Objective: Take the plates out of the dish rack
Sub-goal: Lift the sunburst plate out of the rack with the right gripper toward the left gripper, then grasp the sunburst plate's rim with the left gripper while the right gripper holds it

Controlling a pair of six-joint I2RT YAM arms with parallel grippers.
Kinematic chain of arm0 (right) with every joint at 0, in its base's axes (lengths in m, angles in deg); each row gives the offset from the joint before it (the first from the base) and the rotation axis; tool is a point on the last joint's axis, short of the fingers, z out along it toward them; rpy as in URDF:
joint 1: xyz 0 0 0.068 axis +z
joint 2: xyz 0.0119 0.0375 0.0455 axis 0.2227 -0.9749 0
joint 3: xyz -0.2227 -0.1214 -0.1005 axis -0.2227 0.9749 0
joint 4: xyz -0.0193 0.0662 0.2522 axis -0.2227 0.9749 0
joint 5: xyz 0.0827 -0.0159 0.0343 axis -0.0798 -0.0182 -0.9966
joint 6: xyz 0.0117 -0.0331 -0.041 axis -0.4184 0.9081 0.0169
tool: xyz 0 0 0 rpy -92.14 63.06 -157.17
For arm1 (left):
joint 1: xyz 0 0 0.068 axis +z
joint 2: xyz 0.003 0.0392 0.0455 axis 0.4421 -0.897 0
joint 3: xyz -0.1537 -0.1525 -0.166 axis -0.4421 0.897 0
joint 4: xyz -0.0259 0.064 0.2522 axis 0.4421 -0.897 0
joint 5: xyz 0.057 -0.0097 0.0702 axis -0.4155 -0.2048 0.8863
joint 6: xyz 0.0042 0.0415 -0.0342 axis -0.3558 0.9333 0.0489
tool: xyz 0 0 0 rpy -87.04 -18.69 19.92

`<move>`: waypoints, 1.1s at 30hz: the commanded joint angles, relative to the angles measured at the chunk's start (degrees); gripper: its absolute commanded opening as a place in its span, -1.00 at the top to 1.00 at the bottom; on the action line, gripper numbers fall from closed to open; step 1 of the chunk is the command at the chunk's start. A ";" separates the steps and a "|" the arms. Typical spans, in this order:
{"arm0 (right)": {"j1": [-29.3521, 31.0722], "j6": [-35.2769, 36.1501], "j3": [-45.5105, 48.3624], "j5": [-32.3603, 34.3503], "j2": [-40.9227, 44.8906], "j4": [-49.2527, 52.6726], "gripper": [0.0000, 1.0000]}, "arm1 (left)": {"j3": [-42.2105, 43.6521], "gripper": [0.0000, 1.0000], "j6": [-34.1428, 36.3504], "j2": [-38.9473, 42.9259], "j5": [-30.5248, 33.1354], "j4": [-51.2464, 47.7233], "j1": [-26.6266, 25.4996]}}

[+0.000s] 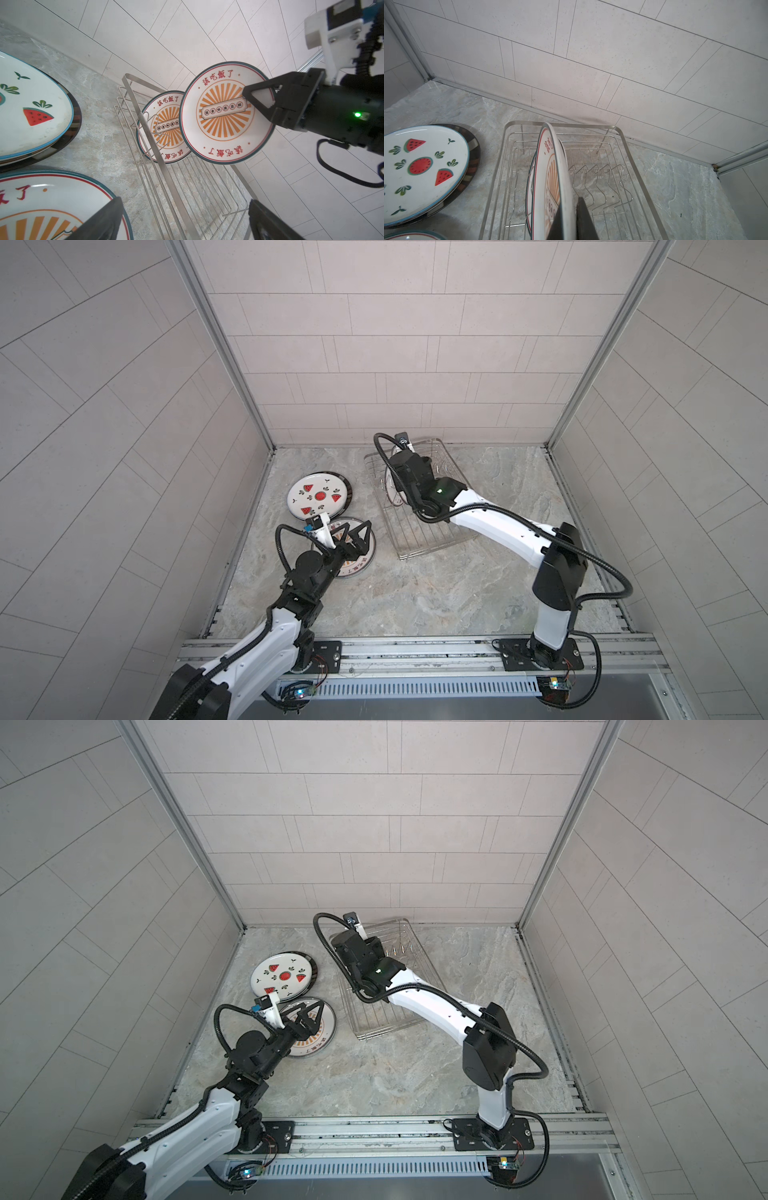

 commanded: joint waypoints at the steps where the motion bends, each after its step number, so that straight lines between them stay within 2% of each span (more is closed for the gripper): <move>1: 0.01 -1.12 7.12 -5.81 8.98 -7.98 0.89 | 0.07 -1.00 -0.53 0.65 -1.11 1.45 -0.04; 3: -0.61 -2.35 12.72 -10.48 13.65 -10.30 0.89 | 0.24 -1.00 -0.71 2.59 -2.37 1.45 -0.05; 7: -3.37 -6.32 24.56 -20.84 23.21 -15.90 0.89 | -0.83 -1.00 -0.43 3.29 -8.72 1.19 0.03; 11: -6.75 -10.83 34.38 -30.58 31.19 -20.36 0.89 | -0.04 -1.00 1.30 2.29 -15.30 5.66 -0.03; 16: -8.41 -15.74 45.53 -40.74 38.80 -29.51 0.88 | 0.94 -1.00 0.46 2.63 -17.59 7.60 -0.43; 19: -9.77 -20.12 50.94 -47.00 42.14 -36.38 0.89 | 1.18 -1.00 -0.71 2.22 -19.30 9.49 -0.73; 24: -10.54 -26.21 57.20 -53.06 45.12 -45.63 0.90 | 2.77 -1.00 -8.34 1.64 -21.33 16.75 -1.22; 27: -10.47 -28.37 58.06 -55.77 45.04 -49.67 0.90 | 1.69 -0.85 -8.88 1.58 -22.03 14.72 -1.54; 29: -10.46 -29.30 59.59 -57.58 44.10 -51.88 0.91 | 1.38 -0.58 -8.88 1.42 -22.27 15.37 -2.28; 31: -10.38 -29.55 59.87 -58.70 42.99 -53.79 0.91 | 1.34 -0.51 -8.97 1.40 -22.65 17.01 -3.21; 33: -10.29 -29.47 59.85 -59.46 41.95 -54.97 0.91 | 1.00 -0.32 -8.76 1.50 -22.39 16.68 -4.03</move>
